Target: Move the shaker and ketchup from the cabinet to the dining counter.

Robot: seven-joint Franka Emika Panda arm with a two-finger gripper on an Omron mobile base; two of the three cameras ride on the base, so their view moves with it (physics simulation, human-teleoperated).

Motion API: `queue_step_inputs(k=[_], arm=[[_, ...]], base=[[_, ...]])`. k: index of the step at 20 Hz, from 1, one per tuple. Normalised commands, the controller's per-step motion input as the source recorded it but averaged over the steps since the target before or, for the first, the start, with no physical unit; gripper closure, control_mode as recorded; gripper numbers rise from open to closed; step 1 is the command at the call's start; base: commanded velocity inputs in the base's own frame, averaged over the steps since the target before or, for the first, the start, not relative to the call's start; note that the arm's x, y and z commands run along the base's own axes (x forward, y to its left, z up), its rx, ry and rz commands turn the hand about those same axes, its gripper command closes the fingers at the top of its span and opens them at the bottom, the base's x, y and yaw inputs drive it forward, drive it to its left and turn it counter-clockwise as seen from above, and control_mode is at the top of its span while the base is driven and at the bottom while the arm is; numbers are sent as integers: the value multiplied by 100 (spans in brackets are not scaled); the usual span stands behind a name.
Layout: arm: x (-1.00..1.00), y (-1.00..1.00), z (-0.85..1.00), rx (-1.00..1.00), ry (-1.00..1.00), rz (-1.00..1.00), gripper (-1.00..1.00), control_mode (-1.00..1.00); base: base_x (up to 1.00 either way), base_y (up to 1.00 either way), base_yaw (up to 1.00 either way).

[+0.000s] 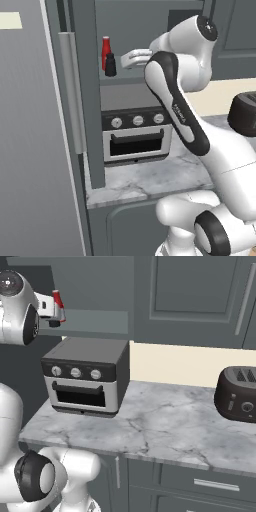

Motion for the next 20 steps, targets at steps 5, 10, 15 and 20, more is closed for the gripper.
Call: queue_step_inputs(k=[5, 10, 15, 20], arm=[[38, 26, -20, 0, -8, 1, -100, -100], [47, 9, -17, 0, -11, 0, -100, -100], [50, 3, -9, 0, 0, 0, -100, -100], [56, 10, 0, 2, 1, 0, -100, -100]], base=[[0, 0, 0], [0, 0, 0], [0, 0, 0], [0, 0, 0]])
